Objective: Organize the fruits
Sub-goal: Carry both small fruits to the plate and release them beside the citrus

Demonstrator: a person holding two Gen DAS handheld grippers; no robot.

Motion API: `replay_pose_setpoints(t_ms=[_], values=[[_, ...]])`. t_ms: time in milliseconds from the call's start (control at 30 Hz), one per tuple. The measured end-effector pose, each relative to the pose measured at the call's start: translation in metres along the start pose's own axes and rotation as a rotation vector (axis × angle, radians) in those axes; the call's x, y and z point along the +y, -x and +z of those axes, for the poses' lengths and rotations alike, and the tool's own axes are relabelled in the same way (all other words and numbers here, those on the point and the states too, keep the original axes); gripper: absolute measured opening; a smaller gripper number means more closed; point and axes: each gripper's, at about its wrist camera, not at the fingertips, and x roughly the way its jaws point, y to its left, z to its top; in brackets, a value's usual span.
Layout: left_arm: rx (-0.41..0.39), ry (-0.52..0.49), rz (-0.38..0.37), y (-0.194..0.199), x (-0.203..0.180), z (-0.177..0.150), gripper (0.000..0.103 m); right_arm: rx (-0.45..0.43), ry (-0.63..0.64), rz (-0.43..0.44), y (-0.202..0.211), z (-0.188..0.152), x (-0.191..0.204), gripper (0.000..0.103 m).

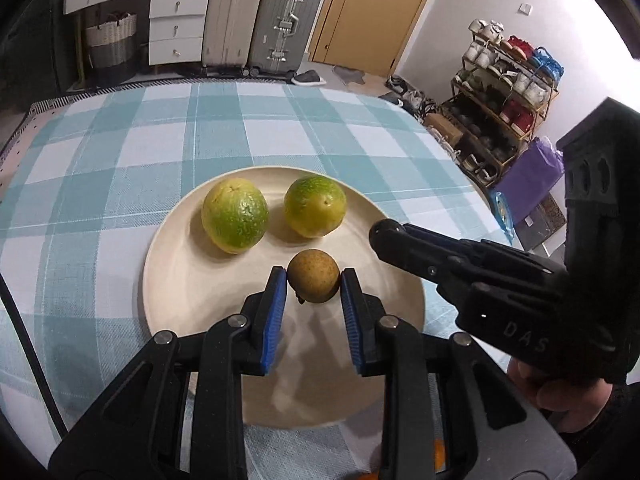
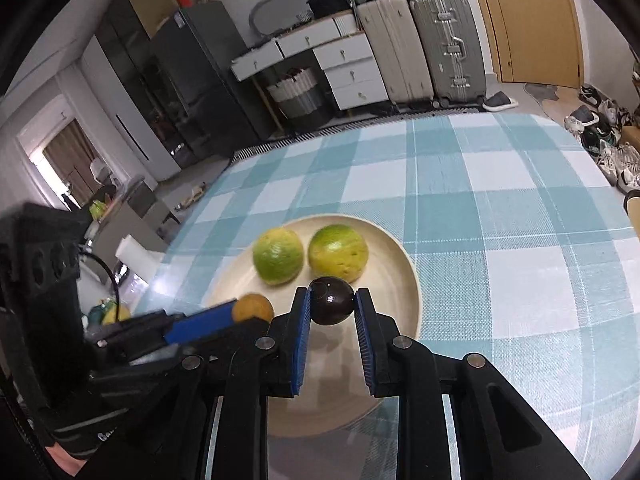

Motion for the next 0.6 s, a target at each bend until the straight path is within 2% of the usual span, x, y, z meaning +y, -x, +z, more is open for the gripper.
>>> replay_pose_setpoints(t_ms=[267, 467, 600], values=[[0.026, 0.007, 0.0, -0.019, 0.005, 0.005, 0.025, 0.028, 0.005, -0.024, -0.02, -0.005, -0.007, 0.023], [0.045, 0.019, -0.013, -0.028, 0.006, 0.008, 0.025, 0.029, -0.037, 0.008, -0.024, -0.008, -0.014, 0.023], [0.056, -0.022, 0.027, -0.03, -0.004, 0.008, 0.027, 0.037, -0.06, -0.001, -0.028, -0.006, -0.019, 0.024]])
